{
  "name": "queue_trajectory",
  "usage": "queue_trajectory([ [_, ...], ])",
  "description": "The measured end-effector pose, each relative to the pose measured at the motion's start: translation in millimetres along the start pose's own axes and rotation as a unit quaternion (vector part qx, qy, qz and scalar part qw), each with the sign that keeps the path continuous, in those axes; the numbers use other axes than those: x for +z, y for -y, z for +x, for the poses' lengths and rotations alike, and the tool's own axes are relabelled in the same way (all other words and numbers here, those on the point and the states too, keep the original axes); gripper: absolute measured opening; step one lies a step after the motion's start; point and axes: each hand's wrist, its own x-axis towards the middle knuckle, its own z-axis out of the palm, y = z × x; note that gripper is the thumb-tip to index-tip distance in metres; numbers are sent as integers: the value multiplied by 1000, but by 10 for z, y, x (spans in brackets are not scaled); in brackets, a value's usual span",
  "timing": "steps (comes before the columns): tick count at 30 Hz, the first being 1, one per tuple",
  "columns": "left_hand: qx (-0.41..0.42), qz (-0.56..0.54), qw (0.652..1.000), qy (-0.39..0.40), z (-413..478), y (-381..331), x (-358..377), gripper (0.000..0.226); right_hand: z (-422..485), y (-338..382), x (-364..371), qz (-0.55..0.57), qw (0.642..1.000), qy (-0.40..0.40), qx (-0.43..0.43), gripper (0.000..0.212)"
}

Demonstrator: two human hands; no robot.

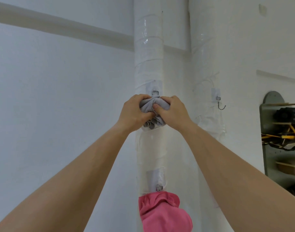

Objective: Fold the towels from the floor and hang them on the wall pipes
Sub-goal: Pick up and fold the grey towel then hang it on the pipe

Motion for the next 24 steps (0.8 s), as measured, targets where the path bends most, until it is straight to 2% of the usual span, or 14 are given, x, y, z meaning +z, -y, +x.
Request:
queue_trajectory([
  [3,-2,26,999,28,17,-22,-20,47,-26,-28,15,4,1000,-7,8,32],
  [8,-18,82,993,80,70,-74,-127,56,26,25,-49,-5,999,38,2,49],
  [10,-30,112,988,100,80,-124,-179,59,18,28,-128,-35,998,52,12,40],
  [13,-51,55,993,87,73,-206,-192,45,-35,39,-231,-62,997,7,-35,38],
  [15,-30,64,996,63,48,-200,-136,35,-58,44,-199,-31,999,14,-34,40],
  [18,10,113,993,30,20,-141,-39,36,-53,5,-80,-23,999,17,-14,41],
  [21,-18,135,990,42,62,-188,-63,38,-51,46,-66,-49,999,23,-5,39],
  [24,-35,168,981,90,93,-271,-146,44,-18,99,-179,-80,994,78,4,38],
])
